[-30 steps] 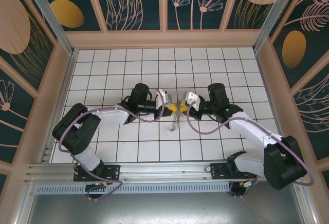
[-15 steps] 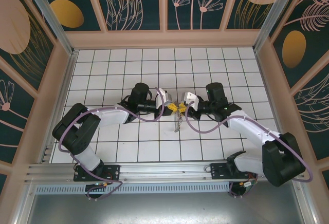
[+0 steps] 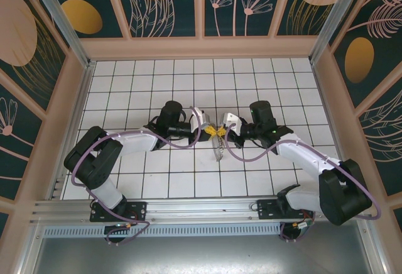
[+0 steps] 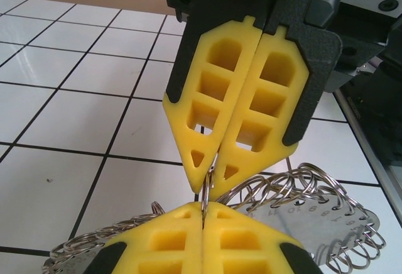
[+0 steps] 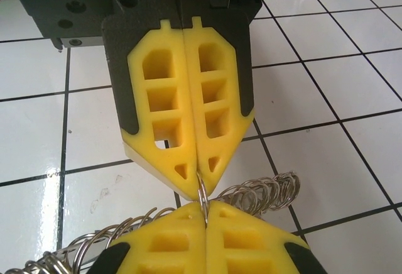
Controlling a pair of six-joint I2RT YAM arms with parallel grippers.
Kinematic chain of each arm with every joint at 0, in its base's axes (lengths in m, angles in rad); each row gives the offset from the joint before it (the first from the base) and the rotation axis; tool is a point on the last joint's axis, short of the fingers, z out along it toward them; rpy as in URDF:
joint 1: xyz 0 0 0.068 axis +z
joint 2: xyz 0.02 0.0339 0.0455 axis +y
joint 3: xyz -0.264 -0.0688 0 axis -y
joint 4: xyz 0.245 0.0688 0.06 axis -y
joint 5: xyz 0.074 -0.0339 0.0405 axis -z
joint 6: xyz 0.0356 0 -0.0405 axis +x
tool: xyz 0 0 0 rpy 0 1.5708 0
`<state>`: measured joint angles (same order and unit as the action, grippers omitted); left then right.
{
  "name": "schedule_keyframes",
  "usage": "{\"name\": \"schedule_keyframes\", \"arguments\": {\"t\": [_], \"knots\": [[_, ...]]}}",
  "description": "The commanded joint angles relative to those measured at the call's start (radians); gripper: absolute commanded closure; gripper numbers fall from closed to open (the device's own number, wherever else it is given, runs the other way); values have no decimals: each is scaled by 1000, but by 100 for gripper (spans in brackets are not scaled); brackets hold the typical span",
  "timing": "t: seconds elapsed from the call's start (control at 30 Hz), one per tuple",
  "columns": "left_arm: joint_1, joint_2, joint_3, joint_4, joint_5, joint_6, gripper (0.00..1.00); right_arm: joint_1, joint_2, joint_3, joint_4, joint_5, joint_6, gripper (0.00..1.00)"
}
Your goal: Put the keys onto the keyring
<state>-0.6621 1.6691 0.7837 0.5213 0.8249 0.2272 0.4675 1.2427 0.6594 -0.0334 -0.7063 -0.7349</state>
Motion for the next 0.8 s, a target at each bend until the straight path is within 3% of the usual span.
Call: {"name": "schedule_keyframes", "arguments": {"t": [0.0, 0.2, 0.27, 0.33, 0.4, 0.43, 0.57, 0.7, 0.77], "knots": [[-4, -14, 31, -21, -19, -3, 93, 8, -27, 24, 14, 8, 12, 100], [-5, -104, -55, 99, -143, -57, 78, 15, -47, 18, 34, 46, 80, 100], [-5, -146, -103, 165, -200, -81, 66, 16, -55, 2, 61, 55, 93, 100], [-4, -188, -142, 213, -257, -101, 60, 17, -64, -13, 85, 61, 97, 100], [-5, -237, -188, 272, -329, -134, 44, 17, -70, -21, 103, 67, 102, 100], [-4, -270, -214, 302, -381, -154, 4, 19, -73, -26, 111, 71, 103, 100], [-4, -369, -290, 410, -600, -235, 1, 20, -71, -35, 127, 77, 99, 100], [-4, -434, -336, 437, -729, -303, 1, 23, -65, -40, 137, 74, 104, 100], [-4, -450, -331, 390, -846, -396, 1, 26, -63, -43, 142, 75, 107, 100]]}}
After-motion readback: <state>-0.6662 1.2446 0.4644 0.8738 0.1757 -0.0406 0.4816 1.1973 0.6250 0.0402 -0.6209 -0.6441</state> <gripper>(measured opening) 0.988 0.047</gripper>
